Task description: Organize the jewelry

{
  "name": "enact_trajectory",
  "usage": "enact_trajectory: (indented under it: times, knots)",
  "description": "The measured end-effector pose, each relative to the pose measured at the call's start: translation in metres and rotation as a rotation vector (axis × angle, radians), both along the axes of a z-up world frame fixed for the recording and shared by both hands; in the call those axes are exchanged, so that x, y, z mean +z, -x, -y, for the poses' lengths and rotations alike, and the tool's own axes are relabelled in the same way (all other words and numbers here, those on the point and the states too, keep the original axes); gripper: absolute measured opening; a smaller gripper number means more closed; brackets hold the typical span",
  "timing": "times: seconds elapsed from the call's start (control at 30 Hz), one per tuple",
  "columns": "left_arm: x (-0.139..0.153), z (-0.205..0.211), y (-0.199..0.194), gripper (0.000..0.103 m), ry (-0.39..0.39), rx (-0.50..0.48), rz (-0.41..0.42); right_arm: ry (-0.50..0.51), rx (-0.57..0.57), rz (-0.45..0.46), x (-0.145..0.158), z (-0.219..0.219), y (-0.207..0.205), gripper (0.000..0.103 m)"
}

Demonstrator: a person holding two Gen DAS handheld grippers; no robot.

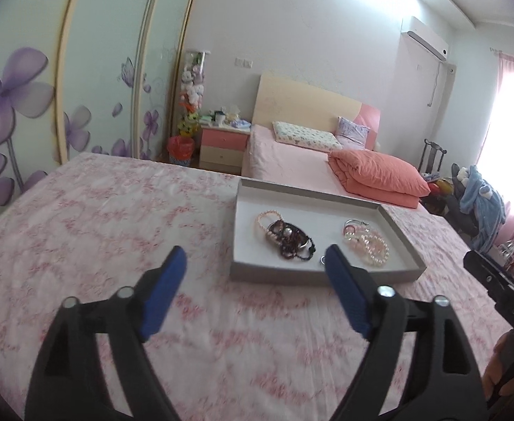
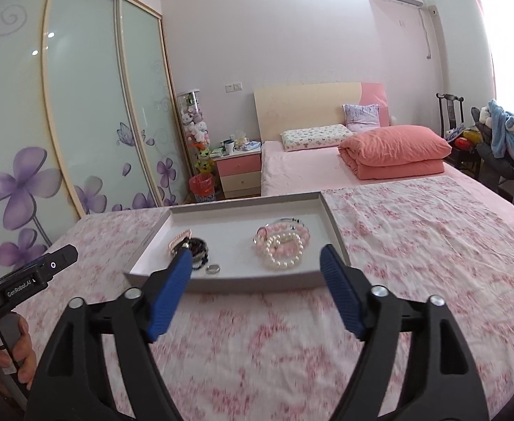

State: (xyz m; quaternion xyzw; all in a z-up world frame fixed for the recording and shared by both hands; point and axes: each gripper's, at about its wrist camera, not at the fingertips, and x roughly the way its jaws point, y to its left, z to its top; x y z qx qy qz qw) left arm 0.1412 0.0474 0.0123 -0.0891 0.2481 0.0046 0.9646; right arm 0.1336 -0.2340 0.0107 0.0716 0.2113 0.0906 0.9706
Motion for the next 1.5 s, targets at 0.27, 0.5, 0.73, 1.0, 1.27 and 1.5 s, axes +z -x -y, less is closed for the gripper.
enact_trajectory:
  times: [0.27, 0.5, 0.73, 1.0, 1.27, 1.5]
  knots:
    - [-0.003, 0.014, 0.039, 0.099, -0.069, 0.010, 0.072, 0.049, -0.003, 0.035, -0.005, -0.003, 0.030, 0.101]
    - [-0.004, 0.020, 0.062, 0.099, -0.089, 0.001, 0.102, 0.044, 0.015, 0.051, -0.012, -0.003, 0.046, 0.101]
    - [-0.001, 0.026, 0.078, 0.099, -0.100, -0.013, 0.131, 0.029, 0.017, 0.083, -0.017, -0.001, 0.062, 0.101]
    - [0.001, 0.029, 0.083, 0.099, -0.121, -0.011, 0.166, -0.012, -0.004, 0.092, -0.015, 0.009, 0.065, 0.101]
    - [-0.001, 0.032, 0.081, 0.099, -0.127, -0.019, 0.172, -0.009, -0.002, 0.101, -0.014, 0.008, 0.065, 0.101]
    - [-0.003, 0.033, 0.079, 0.099, -0.123, -0.023, 0.164, -0.010, -0.002, 0.099, -0.015, 0.008, 0.064, 0.101]
